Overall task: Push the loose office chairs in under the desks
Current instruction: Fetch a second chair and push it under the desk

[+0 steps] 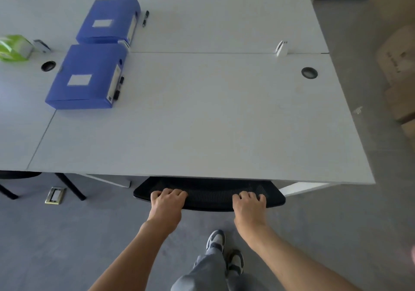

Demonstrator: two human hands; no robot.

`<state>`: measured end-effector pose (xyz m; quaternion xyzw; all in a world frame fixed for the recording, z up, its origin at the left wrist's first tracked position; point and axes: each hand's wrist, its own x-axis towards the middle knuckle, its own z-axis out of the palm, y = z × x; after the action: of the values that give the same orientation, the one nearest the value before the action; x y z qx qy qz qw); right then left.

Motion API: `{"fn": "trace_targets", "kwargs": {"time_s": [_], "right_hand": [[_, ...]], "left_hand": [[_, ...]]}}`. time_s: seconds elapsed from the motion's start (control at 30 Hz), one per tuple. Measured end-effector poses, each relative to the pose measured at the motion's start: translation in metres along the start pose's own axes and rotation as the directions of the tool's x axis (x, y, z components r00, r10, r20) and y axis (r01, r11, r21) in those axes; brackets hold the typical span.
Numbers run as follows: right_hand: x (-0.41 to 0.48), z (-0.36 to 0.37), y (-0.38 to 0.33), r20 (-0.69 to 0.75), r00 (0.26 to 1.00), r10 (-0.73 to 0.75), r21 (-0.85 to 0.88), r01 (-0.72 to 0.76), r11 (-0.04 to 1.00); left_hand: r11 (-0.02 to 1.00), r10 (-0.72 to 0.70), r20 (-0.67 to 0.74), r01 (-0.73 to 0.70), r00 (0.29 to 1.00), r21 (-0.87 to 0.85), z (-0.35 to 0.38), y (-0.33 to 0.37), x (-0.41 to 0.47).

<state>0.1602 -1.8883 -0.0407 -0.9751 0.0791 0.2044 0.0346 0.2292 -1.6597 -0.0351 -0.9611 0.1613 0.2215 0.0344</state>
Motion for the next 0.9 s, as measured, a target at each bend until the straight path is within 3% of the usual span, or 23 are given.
{"fn": "trace_targets", "kwargs": {"time_s": [0.13, 0.27, 0.37, 0.6, 0.9], "right_hand": [[-0.003, -0.001, 0.003, -0.017, 1.0, -0.011, 0.04, 0.012, 0.999], [-0.009, -0.018, 0.021, -0.024, 0.994, -0.102, 0.055, 0.103, 0.993], [-0.017, -0.03, 0.059, -0.022, 0.999, -0.025, 0.05, 0.026, 0.998], [-0.047, -0.029, 0.199, -0.099, 0.96, 0.261, 0.145, -0.246, 0.958], [-0.086, -0.03, 0.395, -0.171, 0.87, 0.462, 0.264, -0.411, 0.872]], "left_hand": [[0.999, 0.005, 0.064, -0.008, 0.998, 0.036, -0.007, 0.004, -0.001], [0.99, 0.071, 0.249, -0.1, 0.966, 0.104, -0.025, 0.019, 0.012], [0.976, 0.183, 0.323, -0.211, 0.928, 0.053, -0.034, 0.05, 0.024], [0.896, 0.438, 0.295, -0.437, 0.849, -0.073, -0.053, 0.197, 0.044], [0.86, 0.51, 0.169, -0.499, 0.843, -0.105, -0.092, 0.412, 0.069]]}}
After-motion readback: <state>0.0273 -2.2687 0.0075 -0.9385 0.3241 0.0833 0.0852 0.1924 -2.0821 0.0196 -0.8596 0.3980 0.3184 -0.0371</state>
